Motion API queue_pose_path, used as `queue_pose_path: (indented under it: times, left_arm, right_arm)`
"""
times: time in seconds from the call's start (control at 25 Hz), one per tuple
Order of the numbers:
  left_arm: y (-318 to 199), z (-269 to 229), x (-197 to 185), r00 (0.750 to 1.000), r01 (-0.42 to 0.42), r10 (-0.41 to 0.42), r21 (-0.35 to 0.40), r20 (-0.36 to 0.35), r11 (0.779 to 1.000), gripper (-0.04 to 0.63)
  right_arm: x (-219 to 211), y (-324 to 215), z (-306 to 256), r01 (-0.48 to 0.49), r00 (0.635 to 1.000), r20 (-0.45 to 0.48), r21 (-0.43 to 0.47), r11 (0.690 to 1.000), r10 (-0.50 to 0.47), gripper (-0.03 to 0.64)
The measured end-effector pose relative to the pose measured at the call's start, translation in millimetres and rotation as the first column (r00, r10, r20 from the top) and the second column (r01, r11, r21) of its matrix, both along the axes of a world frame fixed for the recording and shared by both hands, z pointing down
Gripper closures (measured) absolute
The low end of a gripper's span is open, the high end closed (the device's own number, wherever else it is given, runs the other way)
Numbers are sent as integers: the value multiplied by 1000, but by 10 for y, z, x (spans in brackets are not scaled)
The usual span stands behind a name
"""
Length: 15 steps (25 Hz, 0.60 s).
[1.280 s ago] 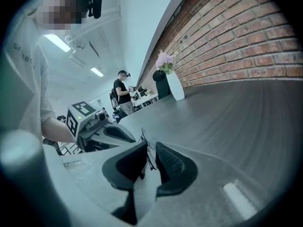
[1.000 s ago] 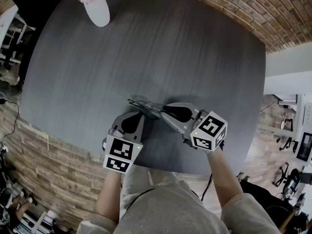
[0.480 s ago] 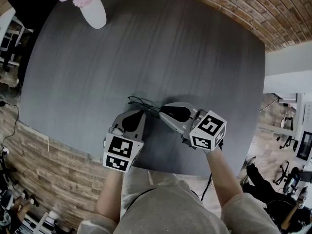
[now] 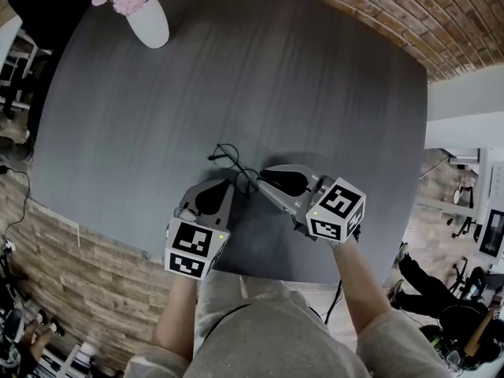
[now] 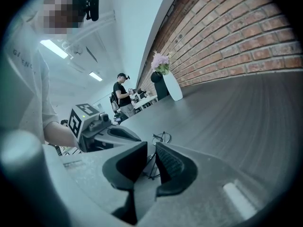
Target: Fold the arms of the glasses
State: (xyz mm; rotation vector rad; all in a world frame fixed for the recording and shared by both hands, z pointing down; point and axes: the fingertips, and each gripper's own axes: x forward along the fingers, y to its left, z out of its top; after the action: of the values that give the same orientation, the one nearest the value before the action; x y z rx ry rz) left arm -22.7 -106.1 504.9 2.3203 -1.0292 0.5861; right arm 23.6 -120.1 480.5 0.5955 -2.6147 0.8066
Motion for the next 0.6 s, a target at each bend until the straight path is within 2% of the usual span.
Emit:
queue_pose_path:
  times: [0.2, 0.32, 0.6]
  left_arm:
    - [26, -29, -28, 1000, 1, -1, 7, -12, 1000, 597]
    - [29, -61, -91, 1000, 7, -7, 49, -3, 999, 597]
    - [76, -272, -111, 998, 22, -14, 131, -62, 991, 597]
  right_arm:
    - [-5, 20, -27, -10, 1000, -7, 15, 1000, 10, 571]
    - [-2, 51, -65, -21, 1000, -9, 35, 999, 21, 613]
    - [46, 121, -201, -80, 997, -10, 97, 992, 82, 614]
